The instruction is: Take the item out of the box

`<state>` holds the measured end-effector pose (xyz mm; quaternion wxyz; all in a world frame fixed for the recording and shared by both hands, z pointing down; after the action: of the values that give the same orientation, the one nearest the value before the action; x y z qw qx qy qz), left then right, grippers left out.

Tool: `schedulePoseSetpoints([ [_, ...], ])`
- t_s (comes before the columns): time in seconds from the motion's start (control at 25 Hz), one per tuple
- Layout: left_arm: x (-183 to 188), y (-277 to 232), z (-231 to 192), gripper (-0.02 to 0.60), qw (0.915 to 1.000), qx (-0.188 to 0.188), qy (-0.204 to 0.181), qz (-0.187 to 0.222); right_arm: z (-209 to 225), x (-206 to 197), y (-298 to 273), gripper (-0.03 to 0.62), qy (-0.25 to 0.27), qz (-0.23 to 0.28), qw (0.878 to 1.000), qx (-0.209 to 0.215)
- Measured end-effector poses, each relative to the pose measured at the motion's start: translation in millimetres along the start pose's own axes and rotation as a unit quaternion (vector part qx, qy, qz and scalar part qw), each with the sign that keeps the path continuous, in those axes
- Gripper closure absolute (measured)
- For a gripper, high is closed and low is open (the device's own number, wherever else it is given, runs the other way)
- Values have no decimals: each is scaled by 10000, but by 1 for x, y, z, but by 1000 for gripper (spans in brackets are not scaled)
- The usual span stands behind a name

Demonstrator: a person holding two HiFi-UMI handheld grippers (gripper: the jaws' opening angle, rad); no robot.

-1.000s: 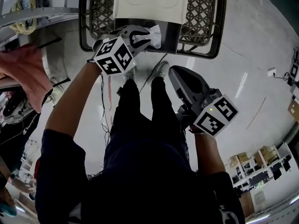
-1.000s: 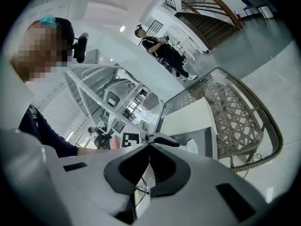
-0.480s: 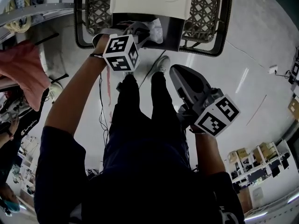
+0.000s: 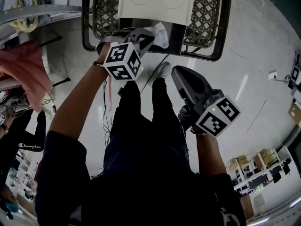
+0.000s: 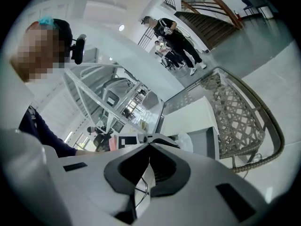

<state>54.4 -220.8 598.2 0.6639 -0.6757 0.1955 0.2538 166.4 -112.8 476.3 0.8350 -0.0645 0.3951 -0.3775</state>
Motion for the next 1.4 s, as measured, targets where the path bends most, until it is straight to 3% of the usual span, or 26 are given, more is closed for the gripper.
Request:
schedulePoseSetpoints([
  [0.16, 20, 31, -1, 572, 9988, 247, 132, 404, -10, 13, -1, 569, 194, 110, 9997, 73],
  [0.32, 39, 65, 0, 572, 9925, 484, 563, 966, -22, 26, 1, 569, 419, 286, 9986, 121],
  [0.48, 56, 108, 0, 572, 9804, 641, 1086, 1512, -43, 43, 9, 569, 592, 449, 9971, 159],
  [0.76, 82, 170, 11, 572, 9652, 1042, 1231, 2060, -81, 67, 25, 569, 992, 782, 9918, 213],
  [1.08, 118, 249, 29, 572, 9390, 1569, 1403, 2720, -137, 92, 53, 569, 1624, 1208, 9789, 283],
  [1.4, 130, 289, 50, 572, 9159, 1720, 1775, 3162, -172, 94, 71, 569, 2061, 1444, 9670, 402],
])
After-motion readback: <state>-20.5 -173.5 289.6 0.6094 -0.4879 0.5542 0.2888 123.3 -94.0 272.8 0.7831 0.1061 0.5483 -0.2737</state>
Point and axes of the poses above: the fingertips, and each gripper's own axes: y backward along the fingers, z to its right, x out of its top, the point moved 7 cm from there along y, backward along the fingers, and after that the axes turned 8 degrees about y, right-handed, at the moved point
